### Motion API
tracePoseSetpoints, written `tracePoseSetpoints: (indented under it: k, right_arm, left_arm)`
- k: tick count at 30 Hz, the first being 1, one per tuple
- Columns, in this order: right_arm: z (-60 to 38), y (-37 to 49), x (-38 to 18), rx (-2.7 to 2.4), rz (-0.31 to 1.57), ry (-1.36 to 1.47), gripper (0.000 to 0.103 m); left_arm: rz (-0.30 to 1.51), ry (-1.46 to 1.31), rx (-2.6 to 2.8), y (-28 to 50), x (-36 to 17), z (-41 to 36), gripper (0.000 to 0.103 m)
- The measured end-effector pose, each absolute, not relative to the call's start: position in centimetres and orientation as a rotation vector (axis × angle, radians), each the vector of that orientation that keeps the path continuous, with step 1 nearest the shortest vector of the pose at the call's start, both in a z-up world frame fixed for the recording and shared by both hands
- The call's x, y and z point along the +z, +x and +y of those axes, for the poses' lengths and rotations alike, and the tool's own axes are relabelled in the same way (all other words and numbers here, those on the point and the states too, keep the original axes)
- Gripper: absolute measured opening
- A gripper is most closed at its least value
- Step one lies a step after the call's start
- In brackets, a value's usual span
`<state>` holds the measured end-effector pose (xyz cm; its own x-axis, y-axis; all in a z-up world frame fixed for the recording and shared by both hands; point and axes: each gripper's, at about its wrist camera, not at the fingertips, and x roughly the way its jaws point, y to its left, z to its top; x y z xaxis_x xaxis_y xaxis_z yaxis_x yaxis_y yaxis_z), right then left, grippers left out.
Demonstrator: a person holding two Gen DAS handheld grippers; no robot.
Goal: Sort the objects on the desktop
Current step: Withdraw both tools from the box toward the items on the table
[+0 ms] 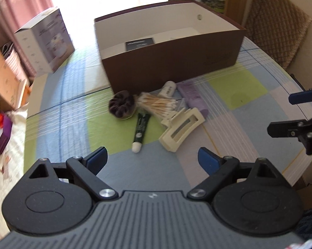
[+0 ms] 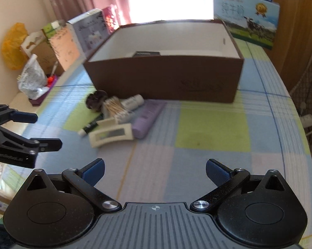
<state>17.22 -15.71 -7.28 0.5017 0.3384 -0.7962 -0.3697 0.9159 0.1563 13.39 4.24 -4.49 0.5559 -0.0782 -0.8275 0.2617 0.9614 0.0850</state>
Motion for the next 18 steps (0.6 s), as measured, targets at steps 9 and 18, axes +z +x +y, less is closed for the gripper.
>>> tracePoseSetpoints:
  k: [9,18]
  right_arm:
    - [-18.0,17.7,-9.1,0.341,0.993,-0.027,0.101]
    - [-21.0,17.9,-10.0,0.24,1.037,0.011,0.101]
  left_arm:
    - [0.919,0.342,-0.314,15.1,-8.0,2.3,0.09]
    - [0.905,0.477,-0.425,17.6,-10.6,0.0,0.081]
